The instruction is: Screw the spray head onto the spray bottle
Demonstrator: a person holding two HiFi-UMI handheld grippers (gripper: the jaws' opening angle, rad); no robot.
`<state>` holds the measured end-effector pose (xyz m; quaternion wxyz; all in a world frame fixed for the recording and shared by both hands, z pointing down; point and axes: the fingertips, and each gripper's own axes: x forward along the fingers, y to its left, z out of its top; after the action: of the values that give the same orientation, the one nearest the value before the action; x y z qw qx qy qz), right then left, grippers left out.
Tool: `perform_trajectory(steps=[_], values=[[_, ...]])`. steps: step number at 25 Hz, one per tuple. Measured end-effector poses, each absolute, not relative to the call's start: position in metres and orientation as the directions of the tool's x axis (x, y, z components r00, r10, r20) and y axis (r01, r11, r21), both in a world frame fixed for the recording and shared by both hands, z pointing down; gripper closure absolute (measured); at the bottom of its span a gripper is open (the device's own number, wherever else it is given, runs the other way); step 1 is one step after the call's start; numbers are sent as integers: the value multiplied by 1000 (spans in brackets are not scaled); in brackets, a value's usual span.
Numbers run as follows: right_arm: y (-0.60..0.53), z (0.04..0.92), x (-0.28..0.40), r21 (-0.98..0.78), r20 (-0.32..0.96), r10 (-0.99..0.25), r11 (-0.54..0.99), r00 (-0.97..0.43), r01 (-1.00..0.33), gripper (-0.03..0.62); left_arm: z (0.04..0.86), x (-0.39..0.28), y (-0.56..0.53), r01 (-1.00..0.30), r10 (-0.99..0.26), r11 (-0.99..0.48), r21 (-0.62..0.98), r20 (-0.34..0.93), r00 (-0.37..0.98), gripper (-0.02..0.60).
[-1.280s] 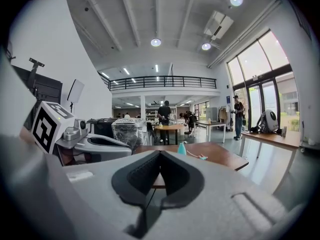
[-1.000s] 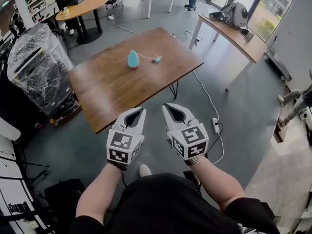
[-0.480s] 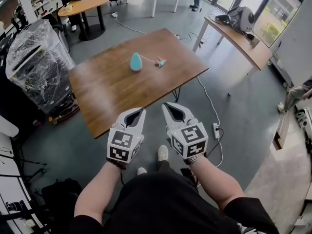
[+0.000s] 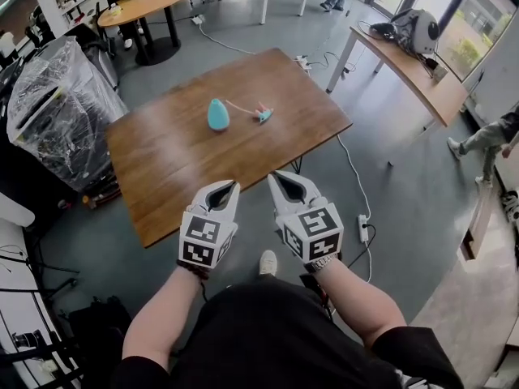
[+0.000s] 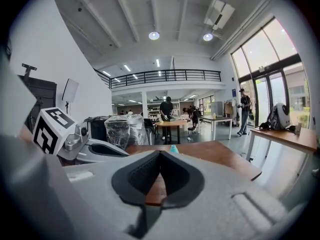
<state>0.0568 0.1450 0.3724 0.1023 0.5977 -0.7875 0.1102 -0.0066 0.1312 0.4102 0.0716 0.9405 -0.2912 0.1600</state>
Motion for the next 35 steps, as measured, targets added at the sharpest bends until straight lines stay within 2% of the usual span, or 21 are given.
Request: perform_trajectory(steps=[10,17,35], values=[[109,389,111,-79,324,-886,324,-332,-943,602,428,49,98,-617,-558,-786,34,392,732,557],[86,401,122,-92,343,-870,344,-354,-934,602,444,64,74,-623,-555,-782,22,430,712,546],[-10,420,131,-28,427,-875,237,-226,-971,602,505,81,-19,-506,-411,-860,58,509,756,507]])
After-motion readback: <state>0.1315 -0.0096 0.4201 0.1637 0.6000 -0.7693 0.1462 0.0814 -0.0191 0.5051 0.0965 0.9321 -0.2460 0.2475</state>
